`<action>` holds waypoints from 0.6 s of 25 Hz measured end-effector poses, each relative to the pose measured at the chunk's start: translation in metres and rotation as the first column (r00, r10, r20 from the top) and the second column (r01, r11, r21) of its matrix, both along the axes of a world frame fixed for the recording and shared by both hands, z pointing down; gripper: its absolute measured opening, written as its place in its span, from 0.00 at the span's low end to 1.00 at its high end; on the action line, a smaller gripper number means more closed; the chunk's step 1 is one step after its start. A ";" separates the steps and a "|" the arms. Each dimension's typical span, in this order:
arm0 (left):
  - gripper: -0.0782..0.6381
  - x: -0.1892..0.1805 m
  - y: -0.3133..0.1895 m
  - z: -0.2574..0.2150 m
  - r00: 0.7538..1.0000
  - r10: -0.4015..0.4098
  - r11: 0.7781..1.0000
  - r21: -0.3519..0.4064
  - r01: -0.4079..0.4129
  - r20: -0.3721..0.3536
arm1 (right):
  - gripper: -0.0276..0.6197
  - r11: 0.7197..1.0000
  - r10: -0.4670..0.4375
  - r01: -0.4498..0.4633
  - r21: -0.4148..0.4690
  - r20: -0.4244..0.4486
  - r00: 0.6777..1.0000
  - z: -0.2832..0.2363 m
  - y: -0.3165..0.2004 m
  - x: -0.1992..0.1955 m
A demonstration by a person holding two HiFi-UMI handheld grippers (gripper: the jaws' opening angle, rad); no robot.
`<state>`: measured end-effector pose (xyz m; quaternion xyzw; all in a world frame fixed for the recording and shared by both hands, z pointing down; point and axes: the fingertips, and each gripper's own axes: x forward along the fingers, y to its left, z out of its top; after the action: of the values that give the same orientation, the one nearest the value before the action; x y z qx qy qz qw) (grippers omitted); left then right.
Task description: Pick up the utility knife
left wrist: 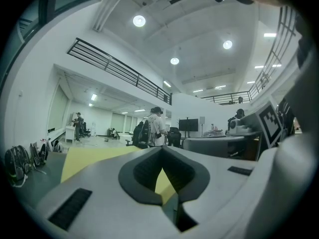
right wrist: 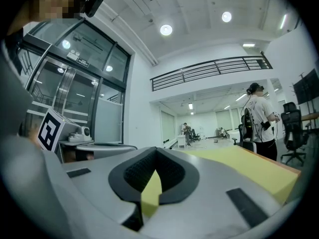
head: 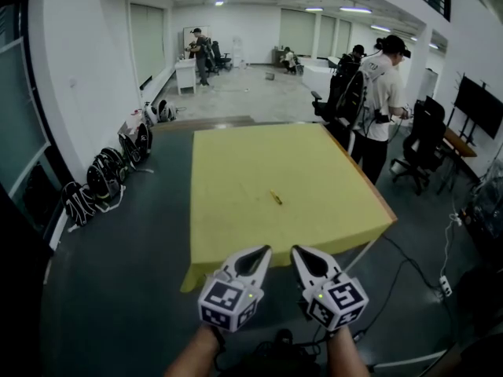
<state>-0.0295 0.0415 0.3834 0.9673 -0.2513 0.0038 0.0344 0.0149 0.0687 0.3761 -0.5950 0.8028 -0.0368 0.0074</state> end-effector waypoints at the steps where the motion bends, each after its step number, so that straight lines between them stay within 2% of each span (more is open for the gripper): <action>1: 0.12 0.003 -0.002 0.001 1.000 0.001 1.000 -0.002 -0.001 0.002 | 0.05 1.000 0.002 -0.002 -0.001 0.002 1.000 0.001 -0.002 0.003; 9: 0.12 0.029 -0.034 0.010 0.999 -0.025 1.000 -0.016 0.026 0.042 | 0.05 1.000 -0.019 0.019 0.002 0.027 0.999 0.006 -0.035 0.031; 15: 0.12 0.063 -0.072 0.017 0.995 -0.062 0.998 -0.019 0.063 0.083 | 0.05 0.999 -0.042 0.042 0.015 0.033 0.999 0.008 -0.077 0.065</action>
<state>0.0338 -0.0305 0.4007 0.9575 -0.2826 0.0454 0.0345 0.0799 -0.0080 0.3838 -0.5772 0.8152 -0.0411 0.0244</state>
